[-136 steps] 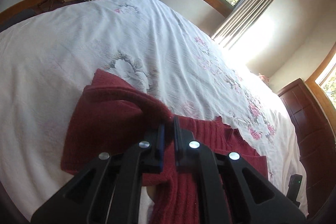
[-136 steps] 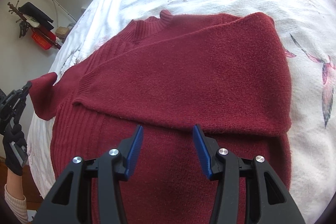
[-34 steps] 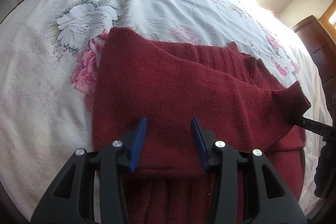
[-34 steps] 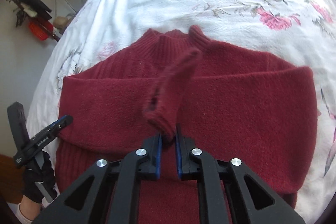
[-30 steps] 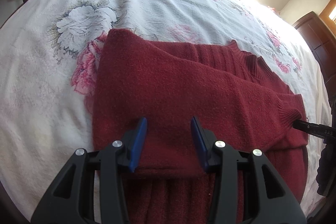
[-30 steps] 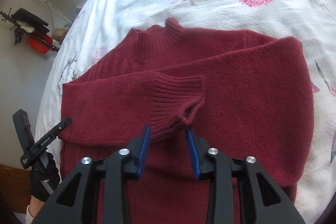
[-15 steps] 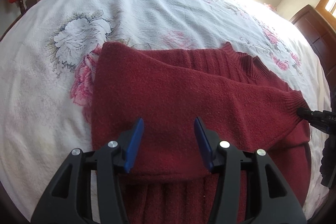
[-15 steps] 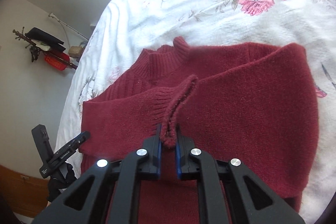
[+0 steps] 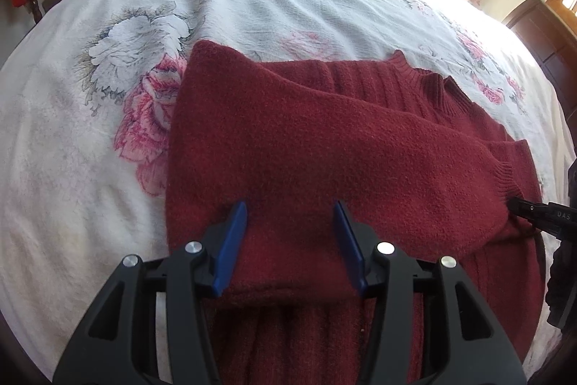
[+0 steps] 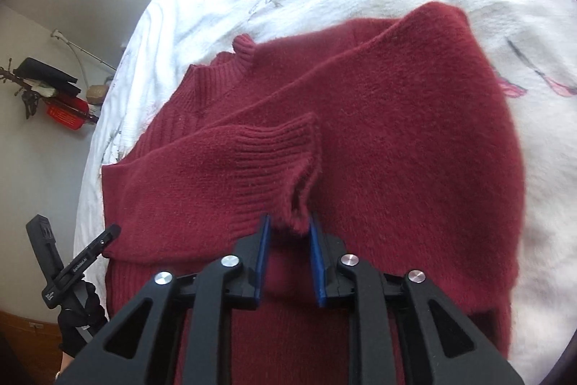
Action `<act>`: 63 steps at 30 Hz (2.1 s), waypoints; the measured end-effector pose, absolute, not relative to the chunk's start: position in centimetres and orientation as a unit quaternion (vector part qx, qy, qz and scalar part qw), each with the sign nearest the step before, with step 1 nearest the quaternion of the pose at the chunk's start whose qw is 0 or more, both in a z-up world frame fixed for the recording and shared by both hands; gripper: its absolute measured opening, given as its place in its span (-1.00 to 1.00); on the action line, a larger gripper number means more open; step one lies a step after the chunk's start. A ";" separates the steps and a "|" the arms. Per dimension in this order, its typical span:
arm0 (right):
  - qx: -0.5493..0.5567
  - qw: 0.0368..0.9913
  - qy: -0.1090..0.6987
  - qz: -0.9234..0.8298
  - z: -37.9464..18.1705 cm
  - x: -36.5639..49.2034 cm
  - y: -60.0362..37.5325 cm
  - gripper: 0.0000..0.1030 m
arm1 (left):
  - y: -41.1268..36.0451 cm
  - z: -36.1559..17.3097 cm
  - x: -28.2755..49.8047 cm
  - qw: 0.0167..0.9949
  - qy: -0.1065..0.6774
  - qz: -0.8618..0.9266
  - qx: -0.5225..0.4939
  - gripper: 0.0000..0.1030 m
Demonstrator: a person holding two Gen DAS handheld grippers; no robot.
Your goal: Fold small clothes
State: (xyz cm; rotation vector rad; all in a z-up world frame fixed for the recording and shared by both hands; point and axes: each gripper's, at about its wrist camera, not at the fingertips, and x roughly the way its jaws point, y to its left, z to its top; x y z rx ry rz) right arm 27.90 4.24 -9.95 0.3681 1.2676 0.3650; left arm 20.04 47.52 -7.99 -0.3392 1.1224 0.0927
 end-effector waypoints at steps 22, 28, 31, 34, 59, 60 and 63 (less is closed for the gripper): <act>0.185 0.762 0.610 0.118 -5.3 -9.3 -9.9 0.21 | 46.4 -4.7 -13.2 0.776 0.601 0.060 -0.182 0.25; 0.204 0.752 0.614 0.126 -6.5 -8.2 -10.4 0.21 | 46.1 -5.9 -12.6 0.767 0.610 0.065 -0.188 0.25; 0.208 0.743 0.625 0.122 -7.9 -7.1 -10.4 0.21 | 46.0 -6.8 -11.9 0.762 0.615 0.066 -0.191 0.25; 0.211 0.736 0.631 0.124 -9.2 -6.3 -10.2 0.21 | 46.2 -7.5 -11.2 0.758 0.618 0.065 -0.200 0.26; 0.257 0.693 0.646 0.190 -11.3 -6.6 -8.2 -0.85 | 43.9 -8.5 -10.8 0.739 0.631 0.017 -0.235 -0.46; 0.261 0.693 0.644 0.190 -11.3 -6.6 -8.4 -0.86 | 44.1 -8.4 -10.9 0.739 0.628 0.019 -0.243 -0.54; 0.282 0.695 0.630 0.202 -10.6 -6.7 -9.1 -0.87 | 44.9 -7.7 -11.4 0.740 0.617 0.014 -0.266 -0.83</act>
